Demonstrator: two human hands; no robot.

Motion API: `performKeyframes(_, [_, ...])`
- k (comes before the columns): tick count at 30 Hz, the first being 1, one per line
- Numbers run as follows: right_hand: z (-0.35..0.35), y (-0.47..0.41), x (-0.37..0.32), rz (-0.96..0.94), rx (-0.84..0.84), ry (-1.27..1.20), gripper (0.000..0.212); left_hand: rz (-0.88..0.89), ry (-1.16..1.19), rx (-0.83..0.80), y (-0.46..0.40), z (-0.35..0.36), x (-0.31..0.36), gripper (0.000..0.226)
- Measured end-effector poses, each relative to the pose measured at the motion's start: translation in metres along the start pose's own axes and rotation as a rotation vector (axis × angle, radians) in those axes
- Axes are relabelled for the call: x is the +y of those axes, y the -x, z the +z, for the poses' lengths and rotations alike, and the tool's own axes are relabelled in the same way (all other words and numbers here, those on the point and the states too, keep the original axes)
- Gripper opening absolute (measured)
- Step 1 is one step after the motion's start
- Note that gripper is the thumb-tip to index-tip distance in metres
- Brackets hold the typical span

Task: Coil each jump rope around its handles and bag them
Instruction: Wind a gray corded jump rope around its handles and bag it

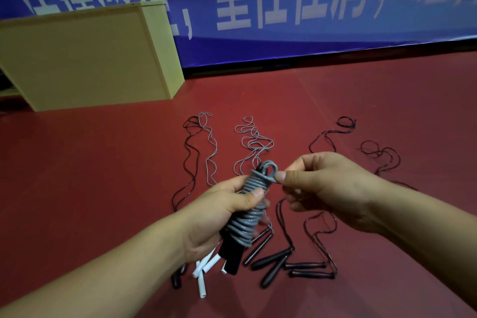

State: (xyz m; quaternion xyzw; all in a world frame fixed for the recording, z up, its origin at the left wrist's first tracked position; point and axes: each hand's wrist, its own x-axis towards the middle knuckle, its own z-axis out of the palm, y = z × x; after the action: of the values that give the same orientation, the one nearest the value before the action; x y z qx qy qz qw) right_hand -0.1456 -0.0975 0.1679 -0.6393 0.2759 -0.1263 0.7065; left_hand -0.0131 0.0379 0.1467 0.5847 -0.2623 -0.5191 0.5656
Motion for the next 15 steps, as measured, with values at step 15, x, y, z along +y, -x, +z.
performKeyframes(15, [0.02,0.0,0.002,-0.082,0.136,-0.224,0.026,-0.013,-0.046,0.151,-0.005,0.007,0.003,0.04])
